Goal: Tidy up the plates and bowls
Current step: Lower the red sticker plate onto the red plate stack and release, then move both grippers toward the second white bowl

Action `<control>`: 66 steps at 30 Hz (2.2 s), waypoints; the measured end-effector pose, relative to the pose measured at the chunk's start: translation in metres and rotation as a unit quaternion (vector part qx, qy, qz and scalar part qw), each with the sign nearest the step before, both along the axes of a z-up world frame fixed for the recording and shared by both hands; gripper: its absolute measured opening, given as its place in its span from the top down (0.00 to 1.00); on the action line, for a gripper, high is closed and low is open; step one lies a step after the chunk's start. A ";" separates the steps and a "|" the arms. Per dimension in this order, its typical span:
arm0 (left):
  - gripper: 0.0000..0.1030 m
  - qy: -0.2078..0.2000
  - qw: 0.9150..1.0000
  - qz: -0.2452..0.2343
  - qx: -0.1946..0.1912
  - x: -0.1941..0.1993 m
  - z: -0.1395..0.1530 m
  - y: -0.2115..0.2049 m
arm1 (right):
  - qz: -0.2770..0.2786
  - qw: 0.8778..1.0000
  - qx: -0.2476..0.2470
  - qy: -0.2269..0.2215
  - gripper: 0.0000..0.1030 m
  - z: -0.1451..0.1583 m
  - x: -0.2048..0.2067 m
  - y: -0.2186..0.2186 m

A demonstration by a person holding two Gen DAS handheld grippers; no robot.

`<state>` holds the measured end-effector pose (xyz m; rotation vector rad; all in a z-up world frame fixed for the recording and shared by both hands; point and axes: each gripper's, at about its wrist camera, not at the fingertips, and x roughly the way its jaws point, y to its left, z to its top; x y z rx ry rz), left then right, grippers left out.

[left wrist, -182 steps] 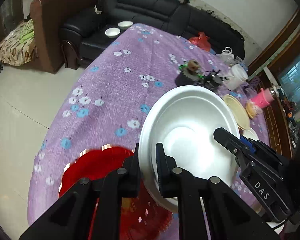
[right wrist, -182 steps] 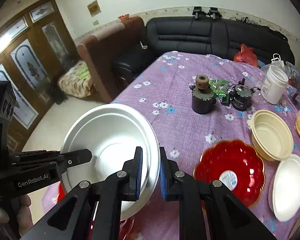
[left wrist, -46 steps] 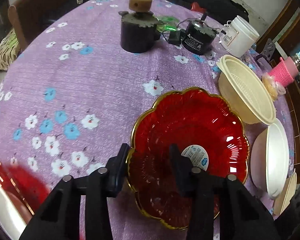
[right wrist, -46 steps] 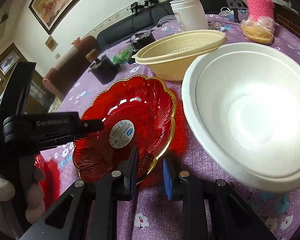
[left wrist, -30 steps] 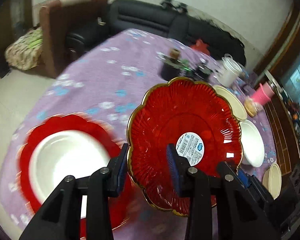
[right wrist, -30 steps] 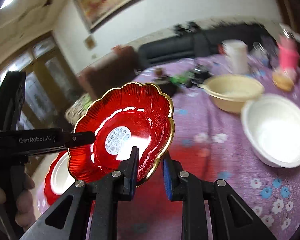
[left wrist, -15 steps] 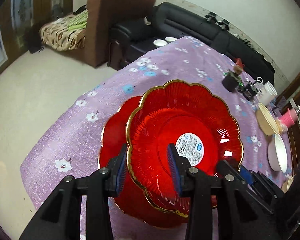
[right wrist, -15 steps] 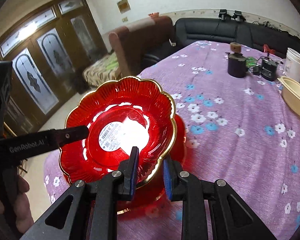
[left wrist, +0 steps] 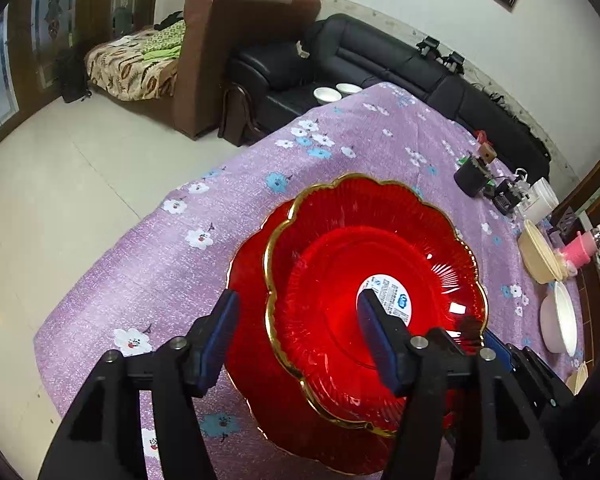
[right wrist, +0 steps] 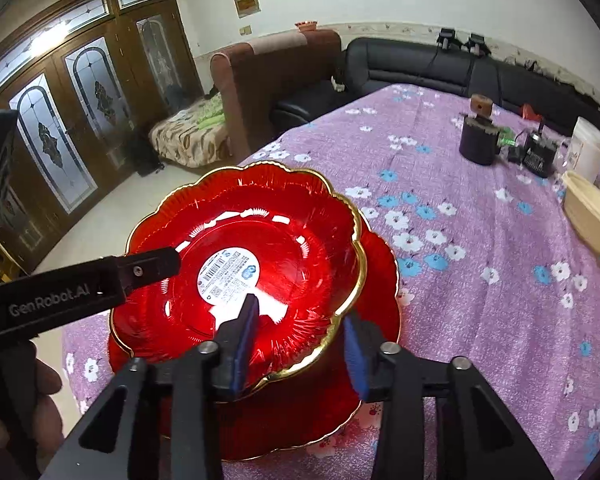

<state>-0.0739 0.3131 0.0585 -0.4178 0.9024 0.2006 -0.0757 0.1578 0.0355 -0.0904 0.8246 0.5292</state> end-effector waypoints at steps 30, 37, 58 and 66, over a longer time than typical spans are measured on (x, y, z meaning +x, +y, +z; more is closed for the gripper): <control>0.11 -0.088 0.974 -0.187 0.093 -0.043 0.056 -0.222 | -0.198 0.977 0.064 -0.038 0.29 0.030 -0.030 -0.247; 0.11 -0.064 0.969 -0.228 0.066 -0.032 0.040 -0.256 | -0.313 0.945 0.088 -0.046 0.29 0.041 -0.037 -0.350; 0.22 -0.003 0.964 -0.264 -0.027 0.124 0.017 -0.344 | -0.380 0.925 0.007 -0.023 0.30 0.018 0.083 -0.391; 0.40 0.078 0.952 -0.291 -0.048 0.161 -0.042 -0.390 | -0.374 0.927 -0.011 0.017 0.30 -0.003 0.096 -0.394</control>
